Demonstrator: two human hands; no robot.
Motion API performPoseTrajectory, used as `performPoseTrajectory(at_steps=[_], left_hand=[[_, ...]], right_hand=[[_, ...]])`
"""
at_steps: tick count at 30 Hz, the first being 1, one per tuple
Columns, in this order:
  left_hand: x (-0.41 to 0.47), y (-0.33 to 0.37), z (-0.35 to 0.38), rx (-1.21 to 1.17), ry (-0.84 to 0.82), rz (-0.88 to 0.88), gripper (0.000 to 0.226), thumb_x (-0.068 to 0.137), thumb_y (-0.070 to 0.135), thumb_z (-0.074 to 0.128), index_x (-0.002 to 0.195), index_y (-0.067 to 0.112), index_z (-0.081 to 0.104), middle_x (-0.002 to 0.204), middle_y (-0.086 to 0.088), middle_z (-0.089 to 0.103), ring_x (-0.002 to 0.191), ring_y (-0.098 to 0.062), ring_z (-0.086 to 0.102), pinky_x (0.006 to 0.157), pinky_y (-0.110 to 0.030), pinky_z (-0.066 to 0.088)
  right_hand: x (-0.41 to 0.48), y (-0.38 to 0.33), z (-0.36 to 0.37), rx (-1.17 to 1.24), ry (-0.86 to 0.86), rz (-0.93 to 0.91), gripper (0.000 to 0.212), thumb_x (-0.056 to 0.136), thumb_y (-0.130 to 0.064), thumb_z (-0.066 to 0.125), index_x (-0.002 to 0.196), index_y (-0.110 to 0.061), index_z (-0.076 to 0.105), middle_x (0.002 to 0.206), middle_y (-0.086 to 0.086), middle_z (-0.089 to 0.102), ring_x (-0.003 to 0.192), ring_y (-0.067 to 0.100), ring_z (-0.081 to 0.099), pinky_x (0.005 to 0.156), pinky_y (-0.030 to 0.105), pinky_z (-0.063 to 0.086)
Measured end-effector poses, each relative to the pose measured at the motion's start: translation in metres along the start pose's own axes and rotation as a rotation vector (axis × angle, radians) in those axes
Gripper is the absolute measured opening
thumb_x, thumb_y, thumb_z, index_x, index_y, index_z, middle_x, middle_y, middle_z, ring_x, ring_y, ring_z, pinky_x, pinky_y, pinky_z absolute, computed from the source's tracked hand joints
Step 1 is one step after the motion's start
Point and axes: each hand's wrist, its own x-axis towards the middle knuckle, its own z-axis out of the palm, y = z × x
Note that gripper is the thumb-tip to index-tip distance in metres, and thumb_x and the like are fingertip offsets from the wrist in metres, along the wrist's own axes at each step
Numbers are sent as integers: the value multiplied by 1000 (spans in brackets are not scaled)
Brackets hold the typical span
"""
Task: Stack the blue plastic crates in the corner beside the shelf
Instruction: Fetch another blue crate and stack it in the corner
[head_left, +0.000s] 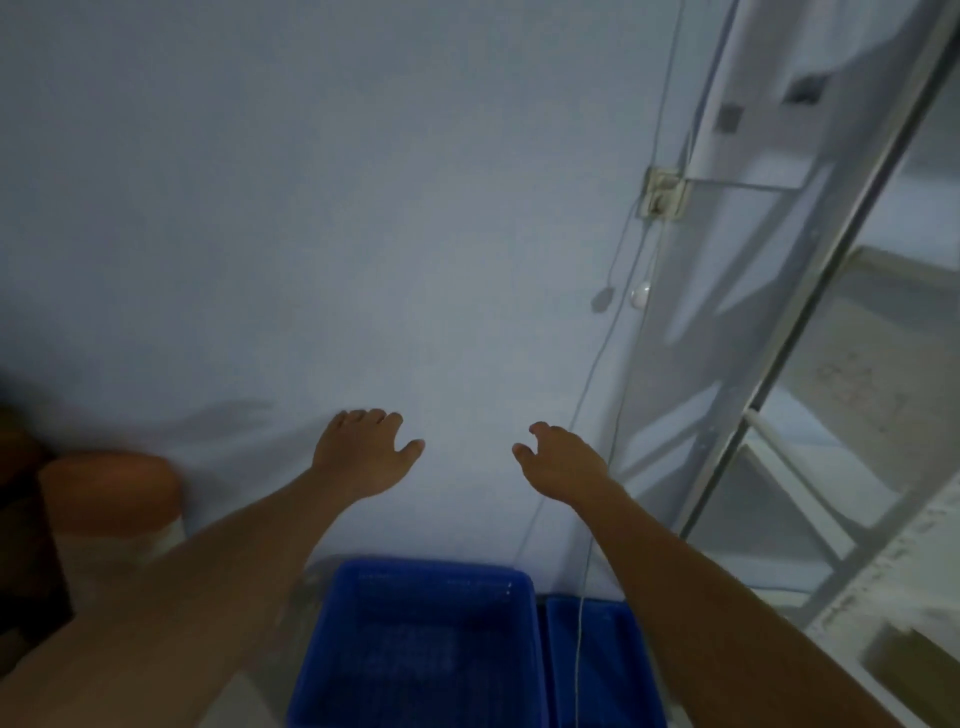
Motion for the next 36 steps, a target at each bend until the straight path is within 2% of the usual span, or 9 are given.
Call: performPoseTrajectory(at_steps=[6, 15, 21, 28, 33, 36], left_hand=[[-86, 10, -77, 4, 80, 0, 74, 98, 67, 29, 155, 20, 39, 161, -6, 41, 147, -28, 37, 124, -45, 21], [-193, 55, -139, 15, 163, -20, 75, 97, 67, 29, 156, 21, 37, 161, -5, 40, 147, -29, 38, 124, -46, 21], [-253, 97, -152, 28, 146, -27, 76, 97, 68, 28, 157, 22, 35, 163, -5, 38, 148, -29, 37, 124, -46, 22], [-314, 133, -164, 56, 150, 44, 75, 98, 67, 30, 157, 21, 35, 163, -7, 37, 147, -30, 37, 123, -46, 23], [-346, 186, -156, 24, 115, 175, 77, 99, 68, 29, 159, 21, 30, 165, -7, 34, 148, -30, 35, 124, -46, 22], [-367, 235, -141, 1, 64, 282, 77, 99, 68, 29, 160, 20, 28, 166, -8, 32, 148, -31, 35, 124, -46, 23]], right_hand=[[-94, -33, -73, -42, 100, -39, 59, 100, -50, 39, 149, -16, 38, 149, 10, 49, 134, 32, 47, 108, 47, 40], [-208, -28, -143, -92, 154, -96, 62, 101, -52, 37, 152, -18, 34, 154, 9, 43, 138, 33, 42, 110, 49, 37], [-277, -4, -159, -133, 144, -100, 65, 100, -56, 35, 154, -20, 32, 157, 7, 39, 140, 33, 40, 110, 50, 36], [-358, 25, -168, -117, 179, -51, 66, 100, -57, 35, 154, -19, 33, 157, 9, 38, 140, 35, 39, 111, 51, 35], [-426, 62, -173, -115, 219, 49, 68, 99, -60, 34, 155, -21, 30, 161, 8, 32, 145, 34, 32, 116, 52, 30], [-475, 100, -180, -148, 236, 134, 68, 98, -61, 33, 153, -22, 34, 159, 7, 37, 142, 34, 37, 114, 51, 33]])
